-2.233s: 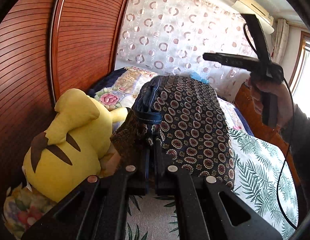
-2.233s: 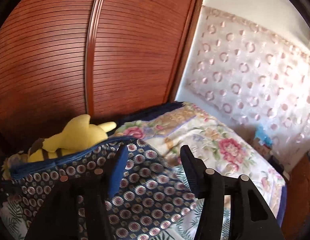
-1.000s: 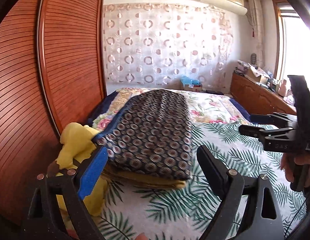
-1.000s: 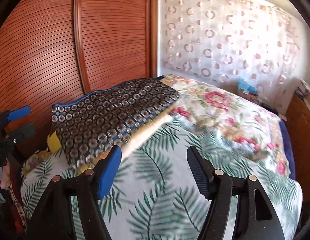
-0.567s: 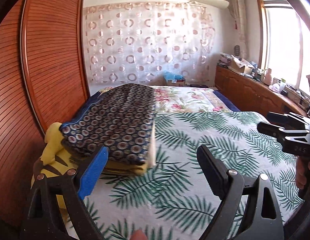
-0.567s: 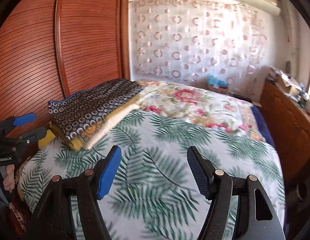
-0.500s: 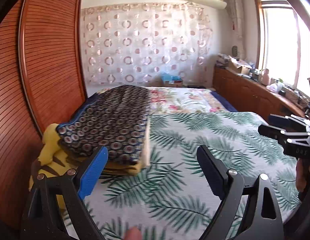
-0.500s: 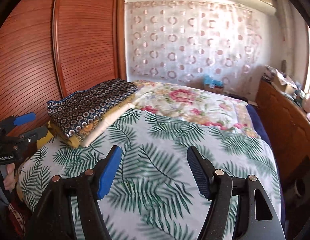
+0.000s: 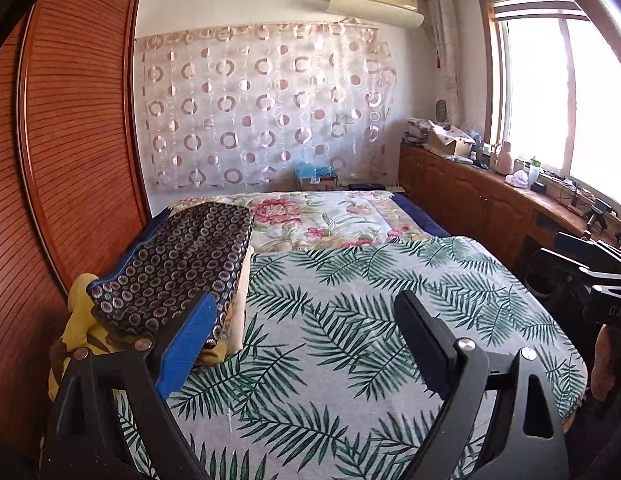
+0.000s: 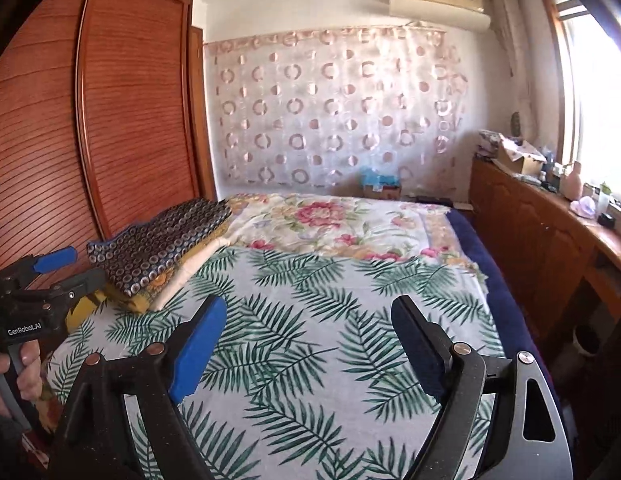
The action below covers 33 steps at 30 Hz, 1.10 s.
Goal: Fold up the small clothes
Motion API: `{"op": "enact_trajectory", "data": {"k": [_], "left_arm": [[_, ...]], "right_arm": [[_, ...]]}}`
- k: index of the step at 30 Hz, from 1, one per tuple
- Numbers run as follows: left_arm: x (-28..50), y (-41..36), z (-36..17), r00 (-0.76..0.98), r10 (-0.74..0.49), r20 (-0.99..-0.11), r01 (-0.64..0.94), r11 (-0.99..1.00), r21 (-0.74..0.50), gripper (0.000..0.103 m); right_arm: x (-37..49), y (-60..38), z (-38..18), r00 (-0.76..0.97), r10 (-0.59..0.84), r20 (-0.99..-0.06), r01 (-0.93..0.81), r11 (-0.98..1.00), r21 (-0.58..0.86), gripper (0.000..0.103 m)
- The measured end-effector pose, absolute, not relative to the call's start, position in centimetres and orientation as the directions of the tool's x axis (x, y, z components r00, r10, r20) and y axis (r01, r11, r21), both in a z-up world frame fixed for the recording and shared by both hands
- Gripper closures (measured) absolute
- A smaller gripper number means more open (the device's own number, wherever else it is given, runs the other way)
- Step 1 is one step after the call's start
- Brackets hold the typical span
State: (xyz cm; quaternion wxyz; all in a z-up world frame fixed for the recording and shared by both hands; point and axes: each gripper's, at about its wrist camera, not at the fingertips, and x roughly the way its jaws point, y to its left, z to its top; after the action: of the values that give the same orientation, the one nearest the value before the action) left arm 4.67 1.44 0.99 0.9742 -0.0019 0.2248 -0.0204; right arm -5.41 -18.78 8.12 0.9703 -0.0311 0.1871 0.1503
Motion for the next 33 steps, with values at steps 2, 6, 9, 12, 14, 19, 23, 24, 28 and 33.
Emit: {"op": "enact_trajectory", "data": {"k": [2, 6, 9, 12, 14, 19, 23, 24, 28, 33], "left_arm": [[4.4, 1.1, 1.7, 0.904, -0.045, -0.424, 0.042, 0.999, -0.017, 0.012], [3.8, 0.6, 3.4, 0.919, -0.047, -0.392, 0.044, 0.999, -0.015, 0.012], [3.3, 0.7, 4.5, 0.928, -0.045, -0.371, 0.042, 0.999, -0.017, 0.012], [3.0, 0.7, 5.2, 0.931, -0.042, -0.363, 0.039, 0.999, -0.016, 0.012], [2.8, 0.8, 5.4, 0.932, -0.039, -0.359, 0.036, 0.999, -0.015, 0.012], [2.7, 0.9, 5.5, 0.933, -0.035, -0.358, 0.032, 0.999, -0.013, 0.012], [2.5, 0.9, 5.4, 0.932, -0.03, -0.362, 0.028, 1.0, -0.012, 0.012], [2.5, 0.9, 5.4, 0.931, -0.03, -0.363, 0.028, 1.0, -0.012, 0.012], [2.4, 0.9, 5.4, 0.93, -0.023, -0.366, 0.022, 1.0, -0.007, 0.012], [2.7, 0.9, 5.4, 0.93, -0.023, -0.366, 0.022, 1.0, -0.006, 0.012]], "right_arm": [[-6.1, -19.0, 8.6, 0.895, 0.271, -0.355, -0.29, 0.957, -0.001, 0.017], [-7.4, -19.2, 9.3, 0.916, 0.242, -0.321, -0.259, 0.966, -0.01, 0.017], [-8.2, -19.7, 9.6, 0.927, 0.226, -0.3, -0.239, 0.971, -0.005, 0.017], [-8.5, -20.1, 9.4, 0.935, 0.214, -0.282, -0.224, 0.975, -0.002, 0.017], [-8.4, -20.3, 9.2, 0.937, 0.211, -0.277, -0.219, 0.976, 0.0, 0.017], [-8.0, -20.3, 8.5, 0.94, 0.214, -0.267, -0.219, 0.976, 0.01, 0.017], [-7.9, -20.4, 8.3, 0.939, 0.219, -0.267, -0.224, 0.974, 0.01, 0.017], [-7.9, -20.5, 8.2, 0.937, 0.221, -0.269, -0.227, 0.974, 0.01, 0.017], [-7.6, -20.7, 8.3, 0.937, 0.22, -0.272, -0.226, 0.974, 0.01, 0.017], [-7.6, -21.1, 8.4, 0.937, 0.224, -0.269, -0.23, 0.973, 0.009, 0.017]]}}
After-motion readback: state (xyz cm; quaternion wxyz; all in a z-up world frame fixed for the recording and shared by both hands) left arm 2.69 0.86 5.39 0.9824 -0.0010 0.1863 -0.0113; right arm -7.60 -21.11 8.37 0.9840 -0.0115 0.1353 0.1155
